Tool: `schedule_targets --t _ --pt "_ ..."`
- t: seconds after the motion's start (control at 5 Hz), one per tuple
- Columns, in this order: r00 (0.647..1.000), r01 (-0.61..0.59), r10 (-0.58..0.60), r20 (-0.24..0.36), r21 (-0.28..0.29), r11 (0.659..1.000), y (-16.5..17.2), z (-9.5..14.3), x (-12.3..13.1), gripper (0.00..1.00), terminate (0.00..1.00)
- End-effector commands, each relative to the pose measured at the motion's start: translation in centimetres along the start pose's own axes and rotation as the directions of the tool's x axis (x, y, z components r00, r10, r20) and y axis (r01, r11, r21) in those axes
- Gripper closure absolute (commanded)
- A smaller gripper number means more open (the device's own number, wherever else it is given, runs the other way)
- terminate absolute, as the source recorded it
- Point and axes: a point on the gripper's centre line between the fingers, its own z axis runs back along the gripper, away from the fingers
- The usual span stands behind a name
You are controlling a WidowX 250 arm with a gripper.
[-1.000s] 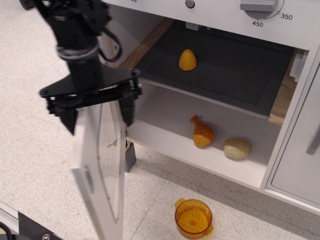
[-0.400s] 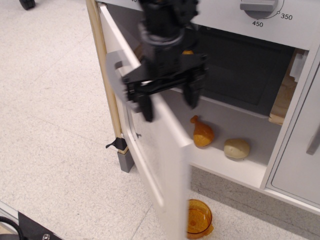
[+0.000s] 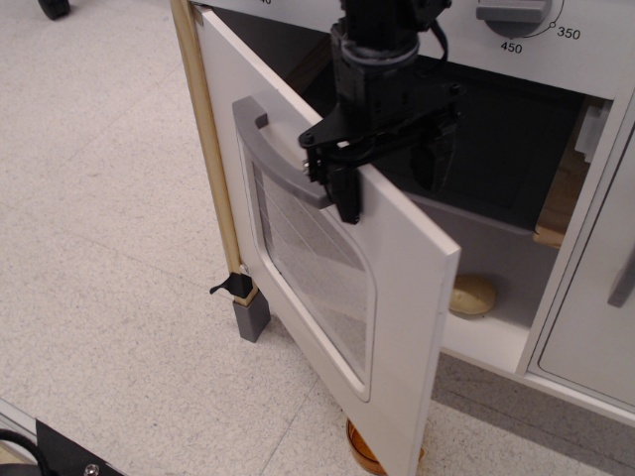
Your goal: Close oven
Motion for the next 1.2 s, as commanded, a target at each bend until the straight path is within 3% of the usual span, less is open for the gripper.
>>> schedule_targets --t 0.0,0.2,0.4,0.6,0.8,1.0 --pt "1.0 0.013 -0.011 0.017 -0.081 0.997 1.3 5.3 0.6 0.0 0.0" --pt "0.997 0.083 -0.083 0.0 -0.077 0.994 4.7 6.8 -0.4 0.0 0.0" --pt "0.986 0.167 -0.167 -0.005 -0.023 0.986 8.2 6.3 -1.1 0.0 0.0" --pt "0.945 0.323 -0.321 -0.061 0.029 0.946 9.9 3.1 -2.0 0.0 0.0" --pt "0.895 0.446 -0.446 -0.018 0.015 0.895 9.5 0.6 -3.3 0.0 0.0" --pt "0.882 0.471 -0.471 -0.006 0.005 0.882 8.3 -1.4 -3.8 0.0 0.0"
